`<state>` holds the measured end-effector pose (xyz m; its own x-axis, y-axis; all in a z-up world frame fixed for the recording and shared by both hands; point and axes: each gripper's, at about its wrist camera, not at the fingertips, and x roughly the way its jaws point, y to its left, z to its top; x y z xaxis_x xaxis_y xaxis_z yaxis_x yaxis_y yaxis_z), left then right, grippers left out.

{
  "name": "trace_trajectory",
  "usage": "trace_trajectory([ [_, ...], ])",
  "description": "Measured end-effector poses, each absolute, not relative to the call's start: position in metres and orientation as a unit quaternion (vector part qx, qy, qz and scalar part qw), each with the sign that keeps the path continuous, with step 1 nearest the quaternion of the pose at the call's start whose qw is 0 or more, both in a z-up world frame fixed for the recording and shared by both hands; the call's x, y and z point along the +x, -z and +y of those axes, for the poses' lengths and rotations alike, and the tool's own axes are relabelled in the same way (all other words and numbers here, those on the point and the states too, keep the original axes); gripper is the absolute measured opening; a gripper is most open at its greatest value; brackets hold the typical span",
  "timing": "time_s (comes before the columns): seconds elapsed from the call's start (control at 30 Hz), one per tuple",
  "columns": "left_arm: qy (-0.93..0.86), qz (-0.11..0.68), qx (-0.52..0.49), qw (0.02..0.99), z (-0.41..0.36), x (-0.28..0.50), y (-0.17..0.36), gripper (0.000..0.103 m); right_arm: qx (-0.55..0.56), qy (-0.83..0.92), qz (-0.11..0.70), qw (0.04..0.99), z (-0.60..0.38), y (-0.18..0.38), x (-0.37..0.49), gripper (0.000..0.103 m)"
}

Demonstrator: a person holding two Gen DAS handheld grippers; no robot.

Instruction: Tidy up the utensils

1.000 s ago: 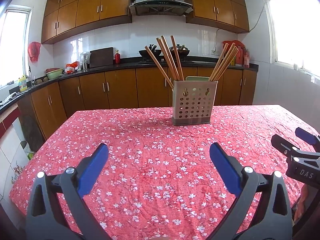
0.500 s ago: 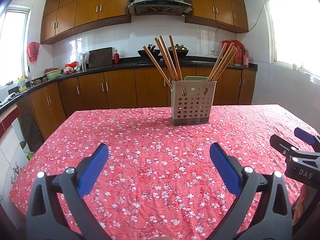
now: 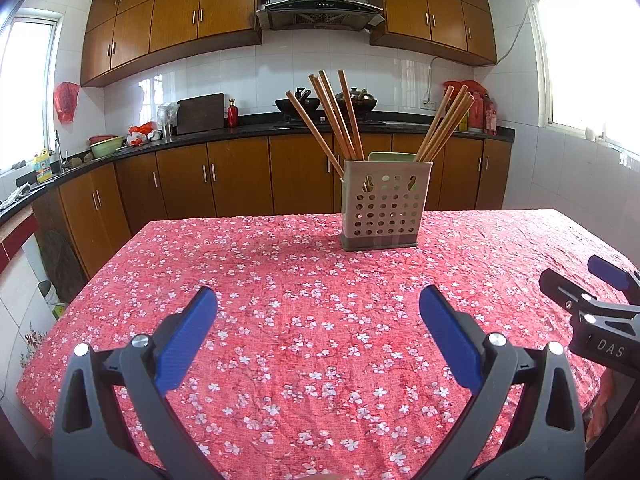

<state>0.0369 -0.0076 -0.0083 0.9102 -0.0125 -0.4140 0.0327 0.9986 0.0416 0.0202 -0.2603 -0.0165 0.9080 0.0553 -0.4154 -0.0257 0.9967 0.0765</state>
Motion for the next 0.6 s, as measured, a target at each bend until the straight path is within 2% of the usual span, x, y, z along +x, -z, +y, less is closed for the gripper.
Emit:
trace_trajectory([
  [0.6,0.016,0.215,0.022,0.976,-0.0081,0.0383,0.01,0.099,0.036,-0.021,0.219,0.975,-0.2606,0.0218,0.0218,0.101],
])
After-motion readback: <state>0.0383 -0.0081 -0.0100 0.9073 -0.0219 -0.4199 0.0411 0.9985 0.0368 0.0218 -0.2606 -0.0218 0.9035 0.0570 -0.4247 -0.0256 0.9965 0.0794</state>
